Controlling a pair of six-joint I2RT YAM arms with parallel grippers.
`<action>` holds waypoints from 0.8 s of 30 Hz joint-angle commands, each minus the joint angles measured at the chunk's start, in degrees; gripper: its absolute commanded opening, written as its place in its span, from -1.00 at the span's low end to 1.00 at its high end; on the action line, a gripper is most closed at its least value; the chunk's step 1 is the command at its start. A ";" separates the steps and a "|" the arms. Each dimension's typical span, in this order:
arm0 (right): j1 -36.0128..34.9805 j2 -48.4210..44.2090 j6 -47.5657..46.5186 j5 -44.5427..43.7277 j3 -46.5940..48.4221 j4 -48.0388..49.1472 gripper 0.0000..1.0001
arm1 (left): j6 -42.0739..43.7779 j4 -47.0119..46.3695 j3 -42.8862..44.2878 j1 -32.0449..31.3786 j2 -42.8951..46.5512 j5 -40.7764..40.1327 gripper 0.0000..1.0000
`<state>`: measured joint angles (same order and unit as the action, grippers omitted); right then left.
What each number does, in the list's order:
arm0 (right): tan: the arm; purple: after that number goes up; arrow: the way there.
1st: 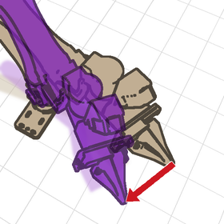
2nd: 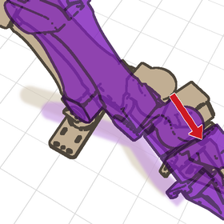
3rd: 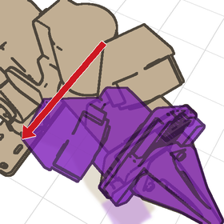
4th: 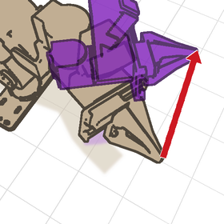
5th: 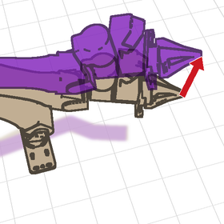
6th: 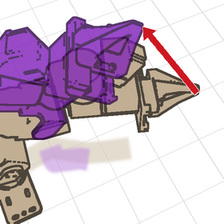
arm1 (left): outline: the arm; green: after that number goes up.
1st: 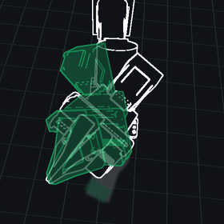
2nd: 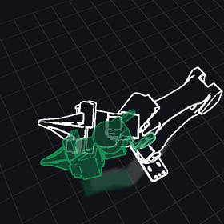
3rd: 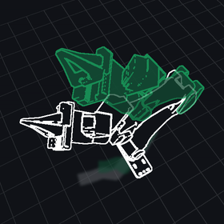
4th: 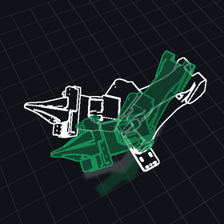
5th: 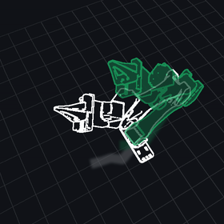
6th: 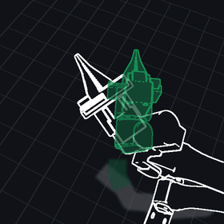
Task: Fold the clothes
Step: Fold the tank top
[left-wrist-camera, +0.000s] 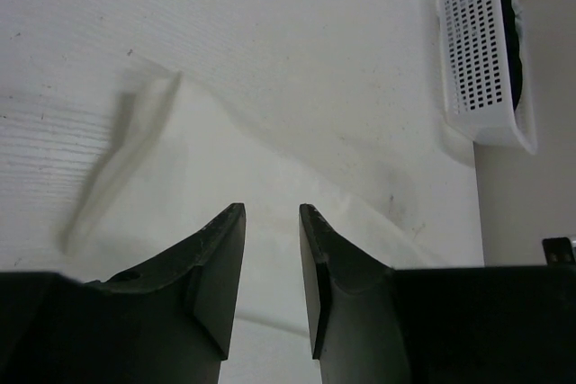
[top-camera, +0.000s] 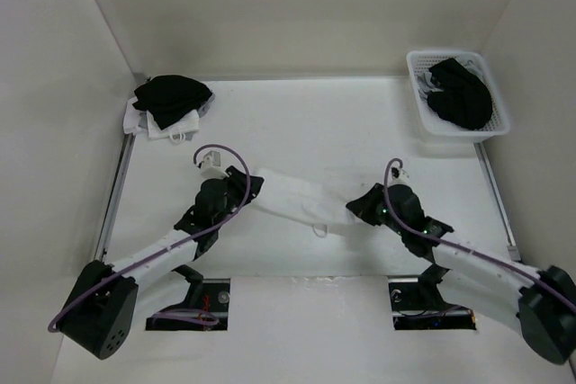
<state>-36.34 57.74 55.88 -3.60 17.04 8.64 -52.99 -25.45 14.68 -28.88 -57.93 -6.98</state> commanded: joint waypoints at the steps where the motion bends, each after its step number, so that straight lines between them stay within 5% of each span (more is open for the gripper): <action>1: 0.17 -10.59 -0.24 -4.22 0.62 -13.00 -0.81 | 1.22 0.14 0.00 0.45 2.12 0.92 -0.41; 7: -1.49 -12.49 -4.28 -3.70 11.94 -25.07 -0.79 | 1.22 1.37 -0.44 0.19 4.31 1.36 -0.40; 24: -13.19 42.78 -9.91 -3.52 61.60 -30.88 -0.72 | 0.35 2.51 -2.02 6.16 13.71 6.98 -0.39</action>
<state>-48.23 95.37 47.37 -6.63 72.10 -19.31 -52.77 -21.91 13.54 -24.60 -47.07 -2.31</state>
